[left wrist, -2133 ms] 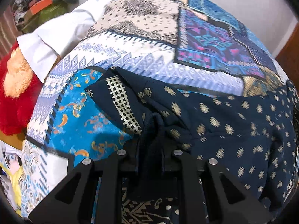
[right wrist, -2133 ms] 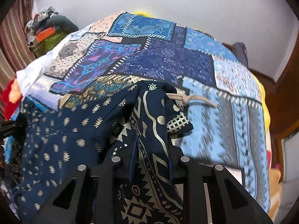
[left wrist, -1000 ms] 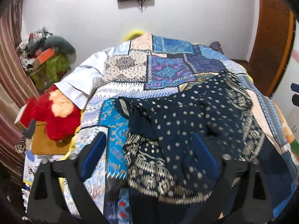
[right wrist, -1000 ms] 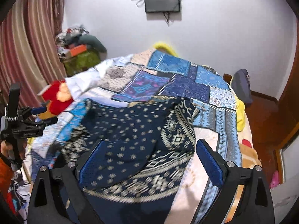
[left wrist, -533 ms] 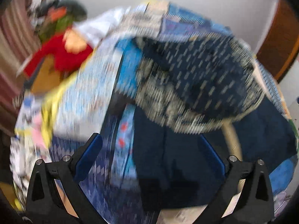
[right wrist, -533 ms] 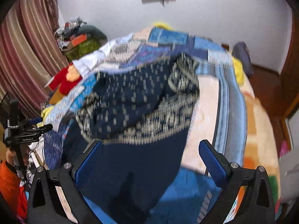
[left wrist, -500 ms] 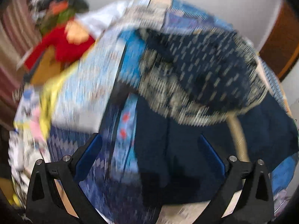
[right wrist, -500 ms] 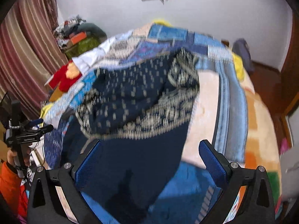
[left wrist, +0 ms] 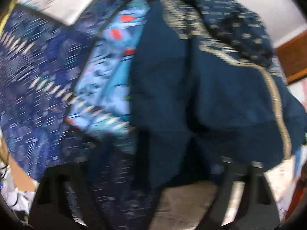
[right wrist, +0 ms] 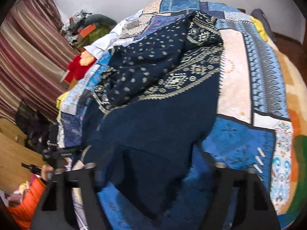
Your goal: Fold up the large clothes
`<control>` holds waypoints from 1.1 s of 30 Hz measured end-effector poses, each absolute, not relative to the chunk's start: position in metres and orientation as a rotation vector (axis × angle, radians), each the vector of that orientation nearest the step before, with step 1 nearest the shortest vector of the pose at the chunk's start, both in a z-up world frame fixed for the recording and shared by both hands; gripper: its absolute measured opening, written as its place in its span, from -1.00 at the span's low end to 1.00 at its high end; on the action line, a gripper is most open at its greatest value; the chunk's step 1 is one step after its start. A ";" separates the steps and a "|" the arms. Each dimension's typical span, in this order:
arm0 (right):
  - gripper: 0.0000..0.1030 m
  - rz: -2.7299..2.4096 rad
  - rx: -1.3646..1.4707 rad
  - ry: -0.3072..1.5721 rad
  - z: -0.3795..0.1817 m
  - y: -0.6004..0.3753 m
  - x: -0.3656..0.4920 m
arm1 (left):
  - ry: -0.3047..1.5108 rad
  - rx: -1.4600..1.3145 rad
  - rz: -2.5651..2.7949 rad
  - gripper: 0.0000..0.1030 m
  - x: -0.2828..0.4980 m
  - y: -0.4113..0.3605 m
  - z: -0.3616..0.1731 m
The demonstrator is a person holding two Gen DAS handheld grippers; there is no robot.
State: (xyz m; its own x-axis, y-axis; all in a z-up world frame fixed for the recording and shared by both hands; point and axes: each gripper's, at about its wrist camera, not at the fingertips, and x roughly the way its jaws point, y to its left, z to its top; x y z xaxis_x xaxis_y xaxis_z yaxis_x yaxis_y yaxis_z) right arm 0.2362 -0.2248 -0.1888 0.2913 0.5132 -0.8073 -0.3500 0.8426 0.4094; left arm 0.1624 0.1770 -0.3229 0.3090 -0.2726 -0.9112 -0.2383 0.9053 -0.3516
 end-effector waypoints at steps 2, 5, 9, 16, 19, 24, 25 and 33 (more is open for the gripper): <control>-0.33 0.592 0.162 1.143 -0.192 -0.220 0.239 | 1.263 -0.485 -0.068 -0.33 0.166 0.170 -0.317; -0.71 0.619 0.155 1.136 -0.191 -0.214 0.242 | 1.262 -0.417 -0.068 -0.89 0.174 0.158 -0.307; -0.76 0.658 0.147 1.076 -0.178 -0.210 0.244 | 1.195 -0.420 -0.082 -0.89 0.187 0.155 -0.276; -0.77 0.701 0.131 0.930 -0.134 -0.204 0.274 | 0.994 -0.400 -0.151 -0.90 0.237 0.155 -0.185; -0.82 0.681 0.111 0.854 -0.113 -0.200 0.297 | 0.924 -0.385 -0.155 -0.90 0.270 0.162 -0.149; -0.83 0.603 0.081 0.760 -0.093 -0.191 0.352 | 0.845 -0.293 -0.053 -0.90 0.335 0.168 -0.119; -0.83 0.586 0.071 0.754 -0.093 -0.187 0.367 | 0.842 -0.293 -0.033 -0.90 0.350 0.172 -0.118; -0.84 0.394 -0.015 0.834 -0.149 -0.165 0.495 | 0.915 -0.310 0.190 -0.90 0.458 0.217 -0.178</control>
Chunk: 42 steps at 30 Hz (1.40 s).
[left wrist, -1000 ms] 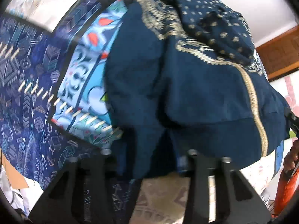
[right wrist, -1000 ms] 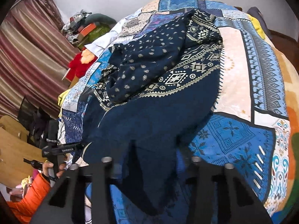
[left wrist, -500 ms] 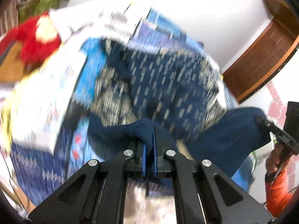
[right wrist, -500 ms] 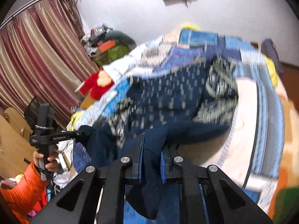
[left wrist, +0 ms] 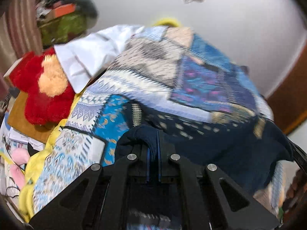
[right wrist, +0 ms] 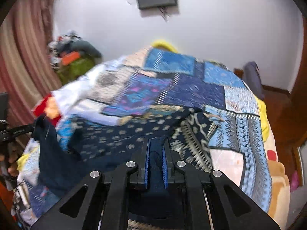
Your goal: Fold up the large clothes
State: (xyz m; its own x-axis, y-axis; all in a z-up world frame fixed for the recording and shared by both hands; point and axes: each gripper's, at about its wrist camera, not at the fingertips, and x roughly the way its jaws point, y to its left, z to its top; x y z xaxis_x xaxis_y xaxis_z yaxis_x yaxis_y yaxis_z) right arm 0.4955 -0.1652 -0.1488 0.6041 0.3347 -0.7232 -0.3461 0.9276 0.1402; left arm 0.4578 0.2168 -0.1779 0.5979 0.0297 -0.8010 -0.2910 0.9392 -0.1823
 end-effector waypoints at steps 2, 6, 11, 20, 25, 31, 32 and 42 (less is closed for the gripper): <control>-0.84 0.345 -0.026 0.888 -0.178 -0.165 0.527 | 0.961 -0.314 0.228 -0.90 0.477 0.227 -0.206; -0.83 0.276 -0.083 0.963 -0.230 -0.166 0.569 | 1.066 -0.276 0.270 -0.86 0.507 0.237 -0.262; -0.82 0.163 -0.128 0.871 -0.226 -0.189 0.574 | 1.093 -0.261 0.267 -0.77 0.512 0.248 -0.278; -0.82 0.201 -0.157 0.847 -0.177 -0.254 0.534 | 1.030 -0.101 0.214 0.46 0.486 0.235 -0.204; -0.82 0.401 -0.145 0.839 -0.163 -0.223 0.498 | 0.940 0.019 0.224 0.67 0.462 0.219 -0.178; -0.82 0.586 -0.130 0.933 -0.190 -0.150 0.492 | 1.040 0.066 0.097 0.69 0.456 0.185 -0.212; -0.82 0.602 -0.133 0.949 -0.197 -0.140 0.495 | 1.066 0.088 0.070 0.69 0.459 0.177 -0.225; -0.82 0.492 -0.193 0.985 -0.242 -0.101 0.584 | 1.079 0.176 0.204 0.70 0.535 0.179 -0.263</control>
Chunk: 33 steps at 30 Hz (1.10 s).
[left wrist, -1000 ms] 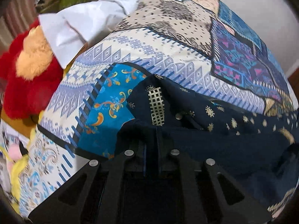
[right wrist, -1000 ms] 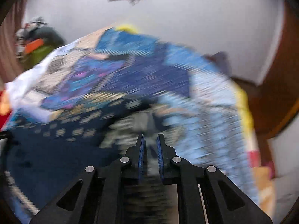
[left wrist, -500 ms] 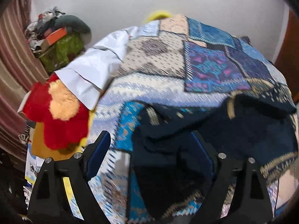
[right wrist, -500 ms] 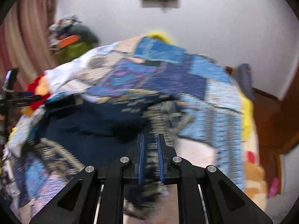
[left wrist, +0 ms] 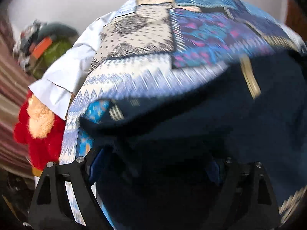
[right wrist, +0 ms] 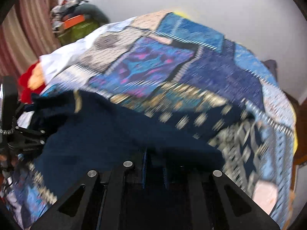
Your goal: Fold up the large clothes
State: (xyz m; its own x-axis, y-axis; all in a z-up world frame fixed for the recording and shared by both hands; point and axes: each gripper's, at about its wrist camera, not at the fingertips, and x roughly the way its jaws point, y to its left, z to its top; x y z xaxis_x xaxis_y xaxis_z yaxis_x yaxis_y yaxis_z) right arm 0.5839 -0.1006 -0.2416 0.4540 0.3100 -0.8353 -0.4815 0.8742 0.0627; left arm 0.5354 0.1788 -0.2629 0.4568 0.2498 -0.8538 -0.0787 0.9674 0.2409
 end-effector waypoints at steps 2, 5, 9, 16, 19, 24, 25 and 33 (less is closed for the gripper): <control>-0.83 0.454 -0.209 0.947 -0.238 -0.102 0.599 | 1.052 0.116 0.236 0.70 0.552 0.191 -0.252; -0.82 0.262 -0.318 0.836 -0.227 -0.105 0.609 | 0.976 0.098 0.353 0.70 0.559 0.203 -0.227; -0.82 0.222 -0.331 0.825 -0.211 -0.120 0.607 | 0.937 -0.013 0.347 0.70 0.545 0.229 -0.196; -0.82 0.380 -0.162 0.856 -0.181 -0.168 0.542 | 1.005 -0.055 0.267 0.70 0.467 0.249 -0.193; -0.82 0.404 -0.139 0.920 -0.190 -0.179 0.516 | 1.063 -0.079 0.237 0.70 0.432 0.254 -0.211; -0.82 0.434 -0.156 1.057 -0.231 -0.180 0.481 | 1.168 -0.171 0.149 0.71 0.391 0.249 -0.256; -0.82 0.426 -0.194 1.079 -0.242 -0.175 0.475 | 1.147 -0.130 0.159 0.74 0.386 0.241 -0.258; -0.82 0.272 -0.606 0.943 -0.274 -0.136 0.447 | 1.118 0.330 0.254 0.84 0.389 0.182 -0.290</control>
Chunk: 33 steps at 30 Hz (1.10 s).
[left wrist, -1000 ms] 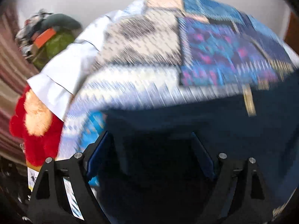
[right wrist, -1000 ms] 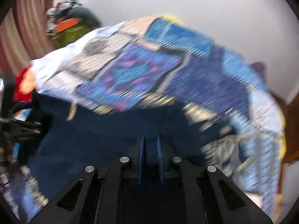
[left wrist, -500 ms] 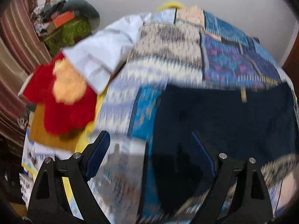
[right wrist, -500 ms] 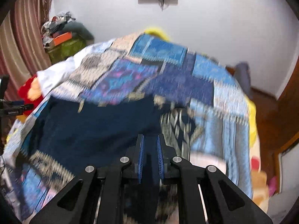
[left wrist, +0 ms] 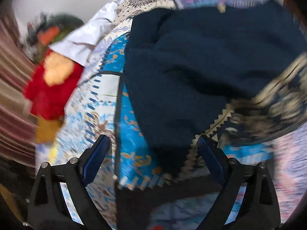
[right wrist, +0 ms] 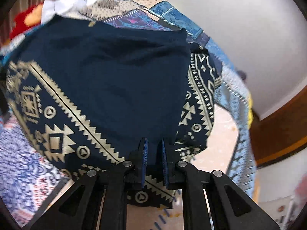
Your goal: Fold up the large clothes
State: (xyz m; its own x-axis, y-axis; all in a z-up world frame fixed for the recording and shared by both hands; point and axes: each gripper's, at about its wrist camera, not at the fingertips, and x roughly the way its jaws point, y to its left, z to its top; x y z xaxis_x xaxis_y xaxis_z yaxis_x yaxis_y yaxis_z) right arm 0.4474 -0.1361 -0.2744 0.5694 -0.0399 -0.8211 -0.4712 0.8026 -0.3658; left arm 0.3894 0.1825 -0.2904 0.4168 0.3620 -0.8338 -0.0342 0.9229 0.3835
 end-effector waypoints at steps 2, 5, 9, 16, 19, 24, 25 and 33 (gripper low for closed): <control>-0.78 0.236 -0.650 0.927 -0.278 -0.138 0.448 | 1.113 0.375 0.275 1.00 0.389 0.185 -0.301; 0.29 0.210 -0.640 0.916 -0.277 -0.154 0.453 | 1.110 0.315 0.271 1.00 0.385 0.196 -0.297; 0.76 0.213 -0.410 1.031 -0.272 -0.199 0.484 | 1.125 0.293 0.258 1.00 0.379 0.204 -0.291; 0.77 0.255 -0.173 1.089 -0.240 -0.227 0.492 | 1.051 0.116 0.218 0.97 0.364 0.229 -0.240; 0.77 0.337 -0.053 1.024 -0.208 -0.215 0.488 | 0.984 0.071 0.181 0.97 0.370 0.225 -0.211; 0.77 0.522 0.036 1.009 -0.193 -0.150 0.487 | 0.958 -0.057 0.030 0.98 0.396 0.188 -0.199; 0.77 0.551 0.014 1.017 -0.194 -0.137 0.485 | 0.967 -0.070 0.010 0.98 0.401 0.178 -0.204; 0.82 0.541 -0.420 1.008 -0.257 -0.058 0.463 | 1.087 0.000 0.027 0.98 0.428 0.133 -0.277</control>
